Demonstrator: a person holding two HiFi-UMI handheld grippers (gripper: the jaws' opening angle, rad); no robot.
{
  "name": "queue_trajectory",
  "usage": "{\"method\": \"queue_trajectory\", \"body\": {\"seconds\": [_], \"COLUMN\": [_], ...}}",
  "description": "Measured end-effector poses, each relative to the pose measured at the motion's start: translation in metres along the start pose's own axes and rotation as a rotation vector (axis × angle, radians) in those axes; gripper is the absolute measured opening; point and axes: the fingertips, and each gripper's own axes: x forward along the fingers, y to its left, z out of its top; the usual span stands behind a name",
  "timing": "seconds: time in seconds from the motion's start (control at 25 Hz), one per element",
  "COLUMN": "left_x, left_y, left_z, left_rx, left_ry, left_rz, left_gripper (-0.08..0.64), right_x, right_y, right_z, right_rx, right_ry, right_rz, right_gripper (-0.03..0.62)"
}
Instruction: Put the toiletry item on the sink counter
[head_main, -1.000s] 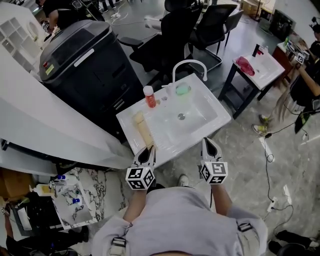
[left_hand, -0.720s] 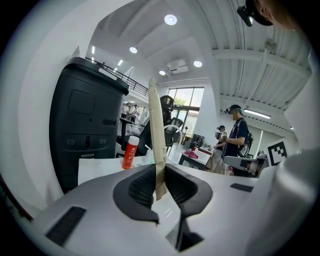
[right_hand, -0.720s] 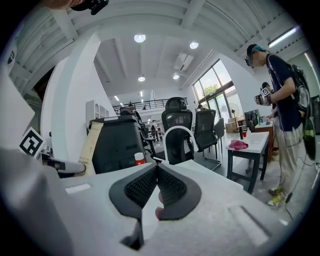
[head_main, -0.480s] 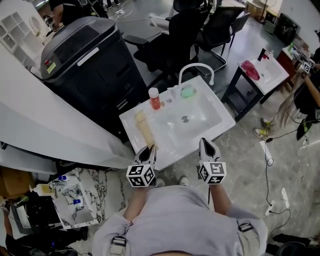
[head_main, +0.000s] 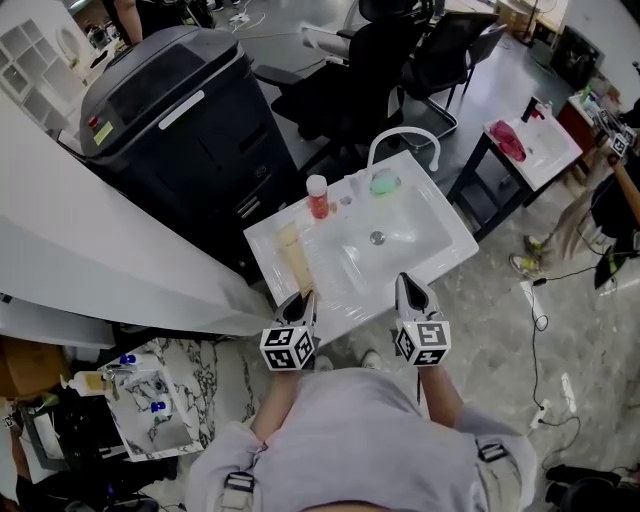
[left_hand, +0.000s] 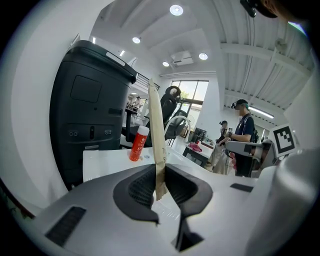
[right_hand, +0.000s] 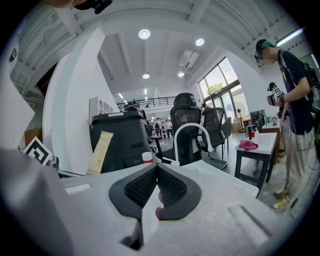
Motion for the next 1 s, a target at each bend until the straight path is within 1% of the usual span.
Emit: {"method": "queue_trajectory", "body": {"seconds": [0.52,1.0], "left_x": [0.019,0.036], "left_y": [0.015,0.024], "left_z": [-0.007,-0.024], "left_rx": [0.011,-0.01], "left_ry": [0.04,0.081], "left_rz": [0.008,0.016], "left_gripper": [0.049,0.049], "right_x": [0.01,0.018], "right_y": [-0.005,-0.01], "right_z": [0.0,0.001], "right_rx": [-0.001,-0.005], "right_ry": [0.011,0.017], "right_rz": [-0.032,-0.042], "right_gripper": [0.005,0.005]}}
